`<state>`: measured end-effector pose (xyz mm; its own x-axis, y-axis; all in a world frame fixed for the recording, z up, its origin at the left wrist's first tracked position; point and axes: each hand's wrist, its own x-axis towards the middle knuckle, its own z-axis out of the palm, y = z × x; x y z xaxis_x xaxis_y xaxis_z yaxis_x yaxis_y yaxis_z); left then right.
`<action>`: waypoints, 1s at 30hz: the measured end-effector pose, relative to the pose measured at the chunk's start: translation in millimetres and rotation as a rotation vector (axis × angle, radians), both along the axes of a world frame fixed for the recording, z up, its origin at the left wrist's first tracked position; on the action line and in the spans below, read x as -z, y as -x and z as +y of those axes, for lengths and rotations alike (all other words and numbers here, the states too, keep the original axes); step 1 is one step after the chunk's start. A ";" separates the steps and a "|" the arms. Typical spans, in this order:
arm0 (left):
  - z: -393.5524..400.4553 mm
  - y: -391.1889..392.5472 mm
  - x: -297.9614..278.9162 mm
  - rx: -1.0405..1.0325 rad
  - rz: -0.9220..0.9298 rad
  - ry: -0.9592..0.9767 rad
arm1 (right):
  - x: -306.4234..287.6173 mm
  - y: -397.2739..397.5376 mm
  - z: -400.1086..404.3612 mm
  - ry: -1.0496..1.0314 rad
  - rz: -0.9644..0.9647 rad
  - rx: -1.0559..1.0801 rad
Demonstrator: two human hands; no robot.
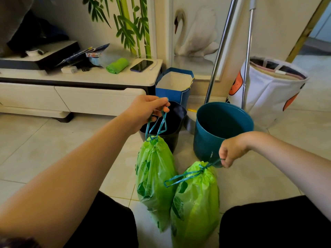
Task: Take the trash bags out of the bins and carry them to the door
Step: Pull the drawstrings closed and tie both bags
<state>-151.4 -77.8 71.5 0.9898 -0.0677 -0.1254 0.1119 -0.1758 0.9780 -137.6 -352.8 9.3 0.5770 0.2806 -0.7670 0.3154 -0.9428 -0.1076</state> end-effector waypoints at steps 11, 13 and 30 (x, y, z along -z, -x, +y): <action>3.3 -1.9 3.1 0.000 -0.002 -0.024 | -58.3 1.6 29.4 -0.755 -0.087 0.289; 4.9 -2.2 3.7 -0.004 -0.002 -0.019 | -69.2 5.9 35.0 -0.824 -0.099 0.209; 15.2 0.7 1.4 -0.030 0.018 -0.008 | -36.5 31.6 86.9 -0.633 -0.074 0.058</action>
<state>-152.1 -62.7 70.1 0.9890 -0.0366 -0.1433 0.1345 -0.1800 0.9744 -169.2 -265.9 45.7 0.6497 0.6331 -0.4207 0.2937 -0.7195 -0.6293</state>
